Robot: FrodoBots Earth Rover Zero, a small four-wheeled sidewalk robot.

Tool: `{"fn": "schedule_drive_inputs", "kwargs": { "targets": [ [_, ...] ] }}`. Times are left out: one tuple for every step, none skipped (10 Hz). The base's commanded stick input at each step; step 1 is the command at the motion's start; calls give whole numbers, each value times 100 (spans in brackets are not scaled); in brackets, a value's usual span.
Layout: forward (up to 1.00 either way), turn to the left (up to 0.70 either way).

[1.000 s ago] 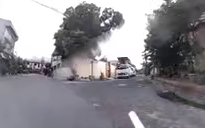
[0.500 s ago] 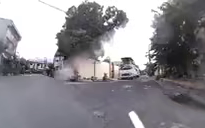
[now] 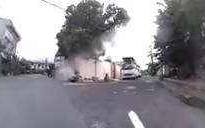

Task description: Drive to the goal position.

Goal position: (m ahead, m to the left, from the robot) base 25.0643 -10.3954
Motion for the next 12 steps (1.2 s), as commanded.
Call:
{"fn": "schedule_drive_inputs", "kwargs": {
  "targets": [
    [85, -21],
    [85, -25],
    [85, -29],
    [85, -33],
    [85, -34],
    [85, -34],
    [85, -34],
    [85, -34],
    [85, -34],
    [85, -34],
    [85, -34],
    [85, -34]
  ]
}}
